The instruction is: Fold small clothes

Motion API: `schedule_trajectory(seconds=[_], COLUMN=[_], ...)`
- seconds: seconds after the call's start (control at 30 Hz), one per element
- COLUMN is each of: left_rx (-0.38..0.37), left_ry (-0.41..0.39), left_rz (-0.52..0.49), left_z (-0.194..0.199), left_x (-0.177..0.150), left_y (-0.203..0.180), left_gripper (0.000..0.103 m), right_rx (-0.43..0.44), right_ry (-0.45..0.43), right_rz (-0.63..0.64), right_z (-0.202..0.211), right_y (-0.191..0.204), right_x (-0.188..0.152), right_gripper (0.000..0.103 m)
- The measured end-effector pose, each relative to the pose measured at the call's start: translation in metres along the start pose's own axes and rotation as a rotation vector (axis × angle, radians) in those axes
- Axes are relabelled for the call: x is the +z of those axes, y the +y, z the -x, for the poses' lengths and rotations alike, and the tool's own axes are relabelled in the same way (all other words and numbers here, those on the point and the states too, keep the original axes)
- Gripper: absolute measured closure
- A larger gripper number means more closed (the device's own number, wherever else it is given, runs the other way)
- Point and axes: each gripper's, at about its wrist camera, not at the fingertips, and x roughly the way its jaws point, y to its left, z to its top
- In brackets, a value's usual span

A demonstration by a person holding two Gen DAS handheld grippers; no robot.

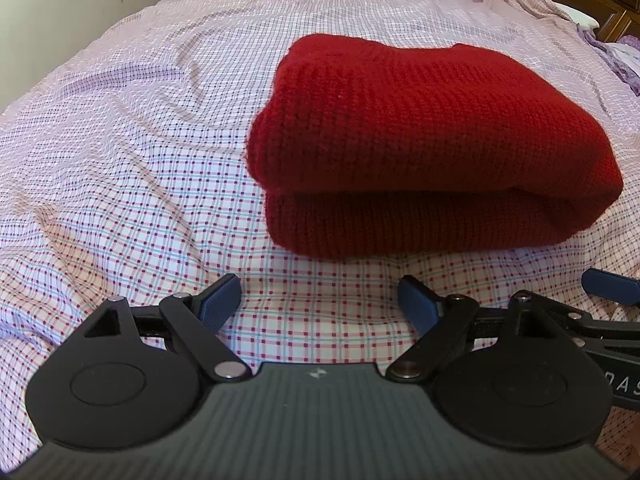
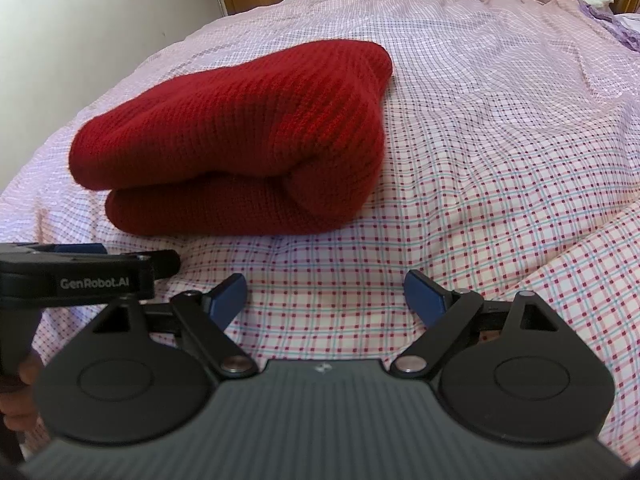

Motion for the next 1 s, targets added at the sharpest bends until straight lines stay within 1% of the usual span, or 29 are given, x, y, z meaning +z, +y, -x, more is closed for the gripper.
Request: schedule_trajectory(seconds=[0.27, 1.0], left_rx=[0.002, 0.005], left_ry=[0.0, 0.0], left_rz=[-0.003, -0.008], left_z=[0.0002, 0.0028], left_x=[0.0003, -0.0013], left_y=[0.0006, -0.0011], left_gripper=[0.014, 0.014], right_rx=[0.004, 0.002], right_ry=[-0.001, 0.0], right_rz=[0.006, 0.009], right_z=[-0.001, -0.0022], right_y=[0.0006, -0.0001], right_x=[-0.0007, 0.0003], right_gripper=[0.013, 0.012])
